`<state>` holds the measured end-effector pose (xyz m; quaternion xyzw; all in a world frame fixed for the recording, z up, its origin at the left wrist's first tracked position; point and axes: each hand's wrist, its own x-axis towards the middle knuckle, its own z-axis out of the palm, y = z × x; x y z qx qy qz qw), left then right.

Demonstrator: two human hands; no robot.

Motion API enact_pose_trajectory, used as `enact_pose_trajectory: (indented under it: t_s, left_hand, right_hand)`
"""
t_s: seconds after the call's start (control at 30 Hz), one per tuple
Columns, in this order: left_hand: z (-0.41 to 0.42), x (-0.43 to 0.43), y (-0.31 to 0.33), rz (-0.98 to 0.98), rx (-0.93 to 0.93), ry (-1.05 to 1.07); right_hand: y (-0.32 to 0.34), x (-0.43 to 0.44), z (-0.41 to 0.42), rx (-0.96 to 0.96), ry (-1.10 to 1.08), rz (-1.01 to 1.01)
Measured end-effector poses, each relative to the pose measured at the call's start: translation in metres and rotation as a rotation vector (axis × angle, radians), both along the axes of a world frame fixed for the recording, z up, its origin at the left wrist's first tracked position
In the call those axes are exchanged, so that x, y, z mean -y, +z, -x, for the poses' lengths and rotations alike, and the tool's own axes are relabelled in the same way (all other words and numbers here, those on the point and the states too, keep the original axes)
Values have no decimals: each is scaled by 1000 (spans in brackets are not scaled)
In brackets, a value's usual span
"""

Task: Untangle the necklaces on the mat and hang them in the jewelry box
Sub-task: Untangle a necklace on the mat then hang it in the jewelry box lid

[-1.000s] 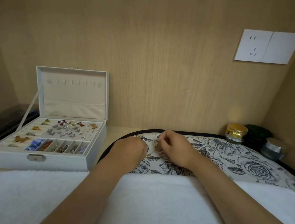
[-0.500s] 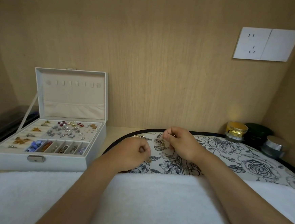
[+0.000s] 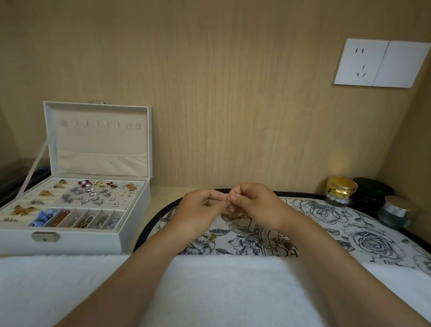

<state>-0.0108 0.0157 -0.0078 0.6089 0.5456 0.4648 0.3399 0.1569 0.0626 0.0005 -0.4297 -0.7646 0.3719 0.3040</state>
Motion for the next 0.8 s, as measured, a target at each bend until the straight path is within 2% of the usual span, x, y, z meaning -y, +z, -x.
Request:
enact_pose_trajectory:
  t_s: [0.13,0.27,0.4,0.53,0.63,0.8]
  left_hand:
    - [3,-1,5,0,-165,-10]
    - [1,1,10,113,-34,15]
    - [4,4,13,75,64,28]
    - [3,-1,11,21,69,35]
    - [3,-2,11,-2,-7,44]
    - [6,4,13,29,-42,-7]
  right_hand:
    - [1,0,1,-13,23,60]
    - [10,7,3,-84,43,111]
    - [13,6,1,-123,8,120]
    - [13,3,-1,-129,10,62]
    - [11,1,0,-157,-14,46]
    - [12,2,2,-263,-56,116]
